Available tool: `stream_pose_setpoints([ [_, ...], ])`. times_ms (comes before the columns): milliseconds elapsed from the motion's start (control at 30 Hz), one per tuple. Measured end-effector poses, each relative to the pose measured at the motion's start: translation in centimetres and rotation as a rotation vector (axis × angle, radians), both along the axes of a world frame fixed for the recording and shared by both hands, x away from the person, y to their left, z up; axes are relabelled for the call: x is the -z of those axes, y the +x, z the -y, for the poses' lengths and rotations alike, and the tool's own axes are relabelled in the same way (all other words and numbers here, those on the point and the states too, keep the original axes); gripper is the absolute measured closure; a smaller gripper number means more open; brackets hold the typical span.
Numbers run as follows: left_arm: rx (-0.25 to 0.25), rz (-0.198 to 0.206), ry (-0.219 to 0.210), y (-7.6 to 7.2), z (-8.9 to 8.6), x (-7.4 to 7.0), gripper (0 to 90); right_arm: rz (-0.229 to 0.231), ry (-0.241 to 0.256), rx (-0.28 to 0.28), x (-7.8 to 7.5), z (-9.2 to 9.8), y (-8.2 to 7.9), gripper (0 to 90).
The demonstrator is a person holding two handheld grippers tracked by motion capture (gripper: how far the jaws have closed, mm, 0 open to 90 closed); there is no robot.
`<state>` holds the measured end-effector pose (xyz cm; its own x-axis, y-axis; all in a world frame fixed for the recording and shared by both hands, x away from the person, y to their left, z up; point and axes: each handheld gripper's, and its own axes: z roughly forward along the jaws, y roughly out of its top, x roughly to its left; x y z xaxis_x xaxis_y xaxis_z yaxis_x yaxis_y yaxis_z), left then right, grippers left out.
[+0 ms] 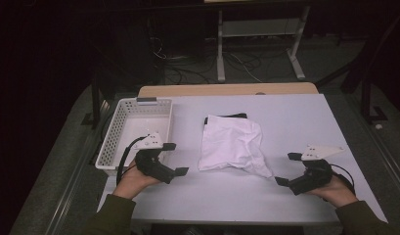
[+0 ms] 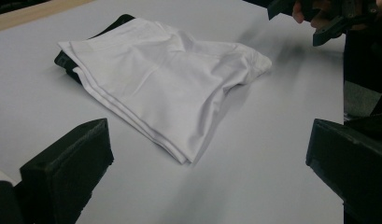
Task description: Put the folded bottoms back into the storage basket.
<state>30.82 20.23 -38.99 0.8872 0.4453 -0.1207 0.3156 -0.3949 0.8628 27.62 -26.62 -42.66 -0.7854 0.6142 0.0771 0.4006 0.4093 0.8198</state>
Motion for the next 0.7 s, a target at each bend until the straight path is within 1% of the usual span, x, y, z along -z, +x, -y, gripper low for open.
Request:
stream_pose_setpoints([
  [167,-0.006,0.001,-0.005,0.0,0.1,0.1,0.0,-0.005,0.011,-0.002,-0.1,0.0,0.0,0.0],
  [400,0.005,-0.001,-0.002,0.1,0.1,0.3,0.0,-0.019,0.022,-0.012,-0.1,-0.3,0.2,0.0],
  [600,0.010,-0.001,-0.002,0.1,0.2,0.4,0.0,-0.022,0.025,-0.022,-0.3,-0.8,0.4,0.0],
  [700,0.009,-0.013,-0.004,0.1,0.2,0.5,0.1,-0.020,0.028,-0.036,-0.4,-1.1,0.6,0.0],
])
